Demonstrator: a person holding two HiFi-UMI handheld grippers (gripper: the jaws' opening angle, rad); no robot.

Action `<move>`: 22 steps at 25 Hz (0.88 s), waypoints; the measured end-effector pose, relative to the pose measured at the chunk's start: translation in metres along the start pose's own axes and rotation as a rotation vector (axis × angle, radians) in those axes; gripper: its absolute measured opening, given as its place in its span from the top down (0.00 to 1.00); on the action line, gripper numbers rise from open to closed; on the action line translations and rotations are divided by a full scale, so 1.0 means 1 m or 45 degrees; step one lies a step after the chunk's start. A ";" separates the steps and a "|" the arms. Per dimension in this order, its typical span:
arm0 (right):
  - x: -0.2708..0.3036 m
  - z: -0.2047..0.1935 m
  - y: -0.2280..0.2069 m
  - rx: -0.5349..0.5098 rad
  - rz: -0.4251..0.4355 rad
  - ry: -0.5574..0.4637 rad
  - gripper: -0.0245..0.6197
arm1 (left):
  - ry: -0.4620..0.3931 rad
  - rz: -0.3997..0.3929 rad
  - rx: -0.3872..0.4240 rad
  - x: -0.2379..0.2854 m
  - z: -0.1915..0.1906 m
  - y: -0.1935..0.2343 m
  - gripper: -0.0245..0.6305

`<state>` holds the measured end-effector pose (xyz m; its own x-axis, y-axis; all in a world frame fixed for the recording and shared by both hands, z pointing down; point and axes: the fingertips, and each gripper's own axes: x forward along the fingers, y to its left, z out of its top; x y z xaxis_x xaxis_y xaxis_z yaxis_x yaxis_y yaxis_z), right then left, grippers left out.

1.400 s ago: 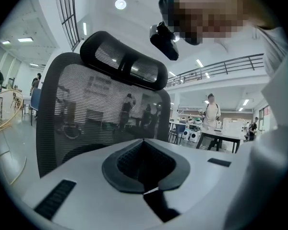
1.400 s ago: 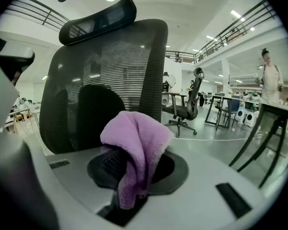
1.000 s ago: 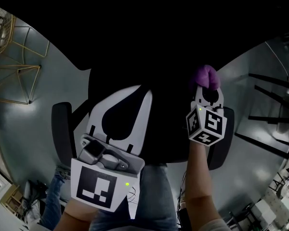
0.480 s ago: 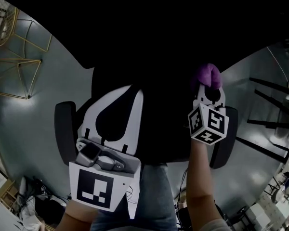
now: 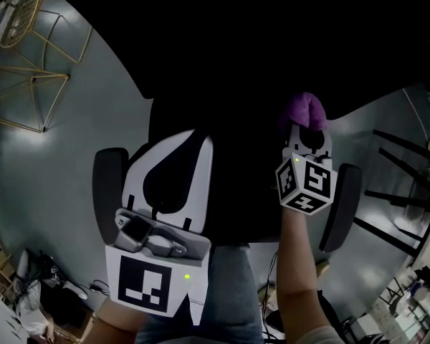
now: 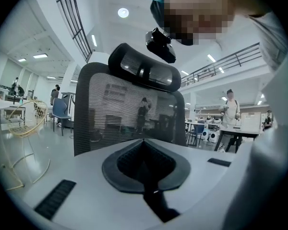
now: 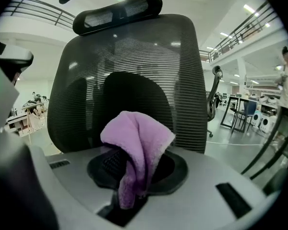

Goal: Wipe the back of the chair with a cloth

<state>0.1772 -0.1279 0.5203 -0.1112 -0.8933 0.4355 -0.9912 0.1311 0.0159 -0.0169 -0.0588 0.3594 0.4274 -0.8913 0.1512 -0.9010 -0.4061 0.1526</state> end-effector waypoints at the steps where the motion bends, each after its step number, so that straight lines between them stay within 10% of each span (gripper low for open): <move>1: 0.001 0.000 0.005 -0.005 0.011 0.001 0.81 | -0.002 0.008 -0.002 -0.002 0.000 0.003 0.94; 22: 0.016 0.005 0.102 -0.019 0.188 0.011 0.81 | -0.042 0.139 -0.020 -0.045 0.002 0.041 0.94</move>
<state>0.0744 -0.1304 0.5247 -0.2549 -0.8602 0.4416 -0.9630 0.2670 -0.0357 -0.0731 -0.0354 0.3563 0.3241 -0.9362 0.1357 -0.9405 -0.3035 0.1526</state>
